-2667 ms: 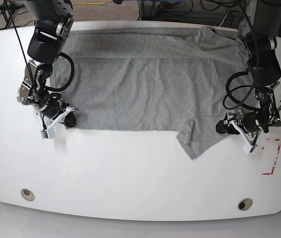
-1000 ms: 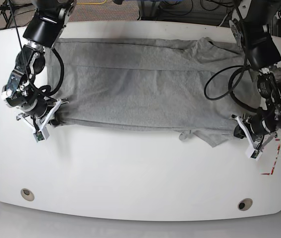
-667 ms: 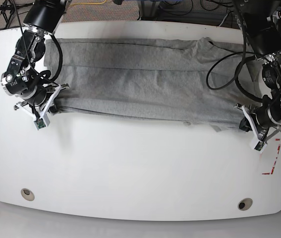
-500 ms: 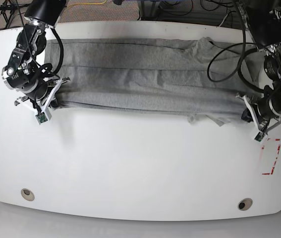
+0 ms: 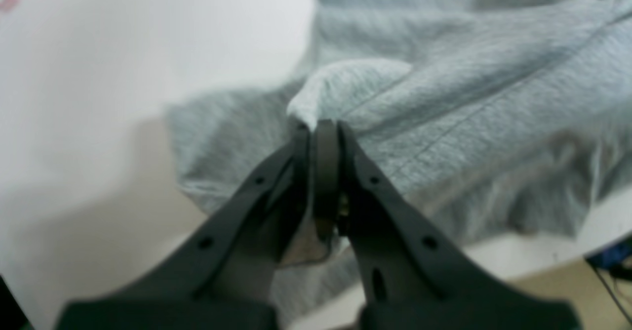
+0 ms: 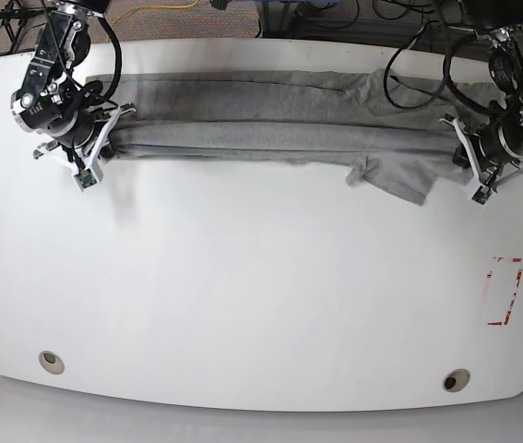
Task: Fold the T-shirt properly
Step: 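Lift the hem with both grippers and fold it over onto the collar edge, then lay the folded strip down and release with both grippers, then grasp the strip end with the right gripper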
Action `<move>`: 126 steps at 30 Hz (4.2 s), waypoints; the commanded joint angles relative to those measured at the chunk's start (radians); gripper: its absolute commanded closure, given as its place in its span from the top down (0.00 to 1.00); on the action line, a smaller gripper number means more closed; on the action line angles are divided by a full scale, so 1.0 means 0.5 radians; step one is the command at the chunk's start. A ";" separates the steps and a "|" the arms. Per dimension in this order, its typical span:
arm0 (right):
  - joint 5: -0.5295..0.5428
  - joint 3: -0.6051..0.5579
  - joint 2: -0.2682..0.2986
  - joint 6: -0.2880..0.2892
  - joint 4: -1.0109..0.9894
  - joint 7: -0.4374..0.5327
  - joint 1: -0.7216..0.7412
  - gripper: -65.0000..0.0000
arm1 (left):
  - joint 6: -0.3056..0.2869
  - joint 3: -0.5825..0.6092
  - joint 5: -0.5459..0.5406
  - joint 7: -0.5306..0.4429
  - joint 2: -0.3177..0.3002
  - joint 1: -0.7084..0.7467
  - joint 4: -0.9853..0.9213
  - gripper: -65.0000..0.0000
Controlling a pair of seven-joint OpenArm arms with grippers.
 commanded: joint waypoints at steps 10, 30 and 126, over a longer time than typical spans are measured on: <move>-0.038 0.013 -0.022 -0.004 0.052 0.008 -0.105 0.53 | -0.002 -0.006 0.027 -0.003 -0.042 0.125 0.040 0.37; -0.038 0.025 -0.286 -0.004 0.227 0.011 -0.013 0.35 | -0.002 -0.021 0.039 0.097 -0.042 -0.025 0.052 0.73; 0.766 0.771 0.030 -0.004 -1.341 -0.235 0.669 0.76 | -0.002 0.301 0.300 -0.236 0.053 -0.522 -0.767 0.71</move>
